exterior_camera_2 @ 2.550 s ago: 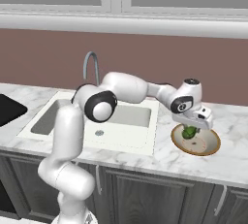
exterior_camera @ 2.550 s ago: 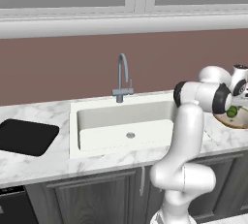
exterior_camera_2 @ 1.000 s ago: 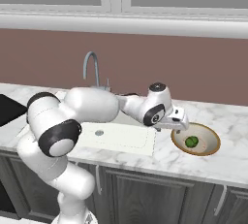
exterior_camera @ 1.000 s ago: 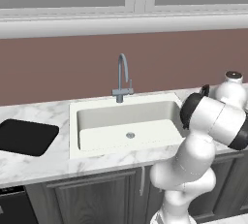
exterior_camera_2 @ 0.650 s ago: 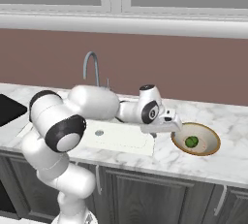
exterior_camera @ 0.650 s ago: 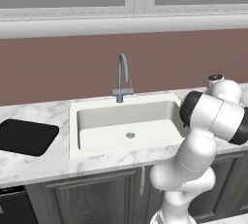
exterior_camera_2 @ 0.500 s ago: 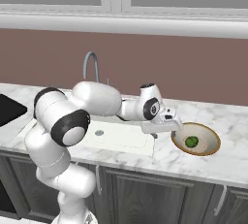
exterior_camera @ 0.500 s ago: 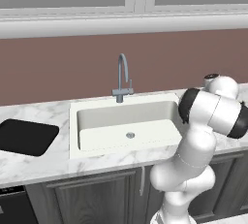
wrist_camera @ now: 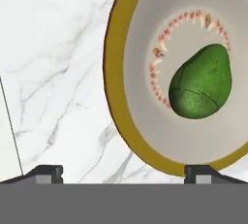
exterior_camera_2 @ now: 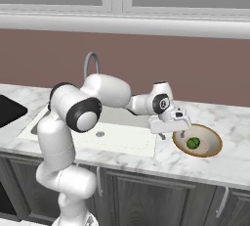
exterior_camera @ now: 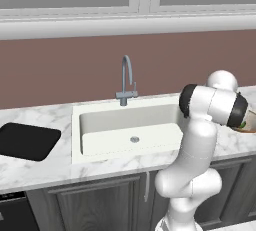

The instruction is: Pick the avocado from the sink and place it in the bowl. Then pick the bowl and place it in the microwave. Then close the microwave door and press the start button.

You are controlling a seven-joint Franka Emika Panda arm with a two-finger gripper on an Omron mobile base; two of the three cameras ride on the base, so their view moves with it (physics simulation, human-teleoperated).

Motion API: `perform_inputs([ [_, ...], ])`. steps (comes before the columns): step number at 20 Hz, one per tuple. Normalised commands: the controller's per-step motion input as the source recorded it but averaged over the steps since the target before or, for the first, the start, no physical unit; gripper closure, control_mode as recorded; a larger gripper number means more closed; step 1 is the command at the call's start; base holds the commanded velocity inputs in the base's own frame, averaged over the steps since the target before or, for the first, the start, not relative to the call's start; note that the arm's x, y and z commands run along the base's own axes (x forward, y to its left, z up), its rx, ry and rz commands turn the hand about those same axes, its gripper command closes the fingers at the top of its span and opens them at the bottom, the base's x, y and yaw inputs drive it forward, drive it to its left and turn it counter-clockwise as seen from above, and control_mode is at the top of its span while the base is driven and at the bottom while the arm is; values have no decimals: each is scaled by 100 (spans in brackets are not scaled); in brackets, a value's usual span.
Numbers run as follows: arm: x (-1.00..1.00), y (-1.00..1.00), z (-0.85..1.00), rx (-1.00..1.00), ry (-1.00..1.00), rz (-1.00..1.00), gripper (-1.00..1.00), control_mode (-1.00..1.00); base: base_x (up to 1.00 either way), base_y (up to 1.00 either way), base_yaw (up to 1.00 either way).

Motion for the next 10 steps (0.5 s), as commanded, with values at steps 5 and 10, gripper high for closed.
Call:
perform_inputs([
  [5,8,-9,-28,14,0,5,-100,-100,0,0,0],
  [10,7,0,-22,8,-2,4,-100,-100,0,0,0],
])
